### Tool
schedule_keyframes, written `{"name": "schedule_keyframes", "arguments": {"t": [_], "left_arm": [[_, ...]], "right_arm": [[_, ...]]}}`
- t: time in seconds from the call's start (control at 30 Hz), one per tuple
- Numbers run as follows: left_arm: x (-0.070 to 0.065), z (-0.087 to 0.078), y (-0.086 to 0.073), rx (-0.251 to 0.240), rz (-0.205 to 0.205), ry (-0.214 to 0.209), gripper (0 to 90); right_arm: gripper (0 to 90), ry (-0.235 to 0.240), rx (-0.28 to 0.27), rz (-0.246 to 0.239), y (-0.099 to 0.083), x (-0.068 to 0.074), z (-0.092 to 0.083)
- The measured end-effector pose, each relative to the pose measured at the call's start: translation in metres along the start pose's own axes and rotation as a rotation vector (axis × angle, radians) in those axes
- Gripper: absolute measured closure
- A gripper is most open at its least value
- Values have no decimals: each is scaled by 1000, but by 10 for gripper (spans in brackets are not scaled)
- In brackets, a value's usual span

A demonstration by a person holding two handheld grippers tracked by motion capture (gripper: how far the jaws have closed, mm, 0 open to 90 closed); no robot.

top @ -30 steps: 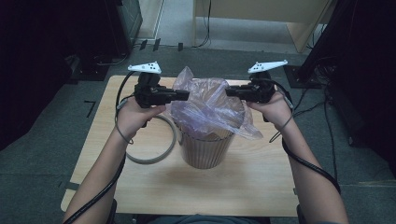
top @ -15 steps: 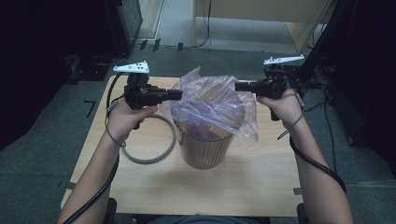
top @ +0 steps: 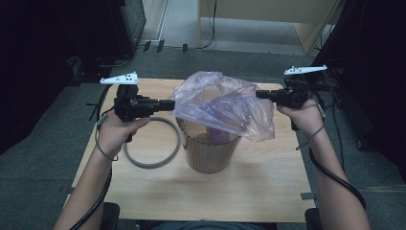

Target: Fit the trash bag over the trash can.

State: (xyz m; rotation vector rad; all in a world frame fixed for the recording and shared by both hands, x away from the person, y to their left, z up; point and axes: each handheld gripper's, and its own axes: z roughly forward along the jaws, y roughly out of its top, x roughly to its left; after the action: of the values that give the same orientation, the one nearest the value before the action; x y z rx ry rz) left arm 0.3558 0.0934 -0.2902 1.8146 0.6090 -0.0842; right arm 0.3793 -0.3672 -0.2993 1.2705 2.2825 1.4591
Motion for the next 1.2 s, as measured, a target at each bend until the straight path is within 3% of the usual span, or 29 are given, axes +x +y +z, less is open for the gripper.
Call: {"name": "schedule_keyframes", "arguments": {"t": [0.03, 0.13, 0.27, 0.43, 0.6, 0.67, 0.8, 0.93, 1.2], "left_arm": [[2, -1, -3, 2, -6, 6, 900], [4, -3, -7, 2, -12, 6, 893], [2, -6, -6, -7, -5, 1, 826], [-3, -8, 1, -28, 28, 29, 593], [-10, -7, 8, -24, 38, 20, 540], [-11, -4, 8, 0, 36, 32, 564], [-9, 3, 4, 58, 5, 37, 742], [-7, 2, 0, 60, -19, 30, 894], [-3, -4, -15, 62, -51, 3, 900]], "right_arm": [[876, 8, -1, -6, -1, 0, -1], [690, 29, -29, -34, -2, 5, -3], [524, 39, -110, -84, 2, 13, -12], [498, 69, -139, -99, 7, 25, -23], [501, 123, -130, -137, 2, 42, -23], [519, 129, -117, -152, -3, 48, -22], [534, 160, -111, -155, -12, 58, -21], [531, 171, -113, -160, -23, 64, -25], [508, 189, -92, -171, -42, 69, -30]]}}
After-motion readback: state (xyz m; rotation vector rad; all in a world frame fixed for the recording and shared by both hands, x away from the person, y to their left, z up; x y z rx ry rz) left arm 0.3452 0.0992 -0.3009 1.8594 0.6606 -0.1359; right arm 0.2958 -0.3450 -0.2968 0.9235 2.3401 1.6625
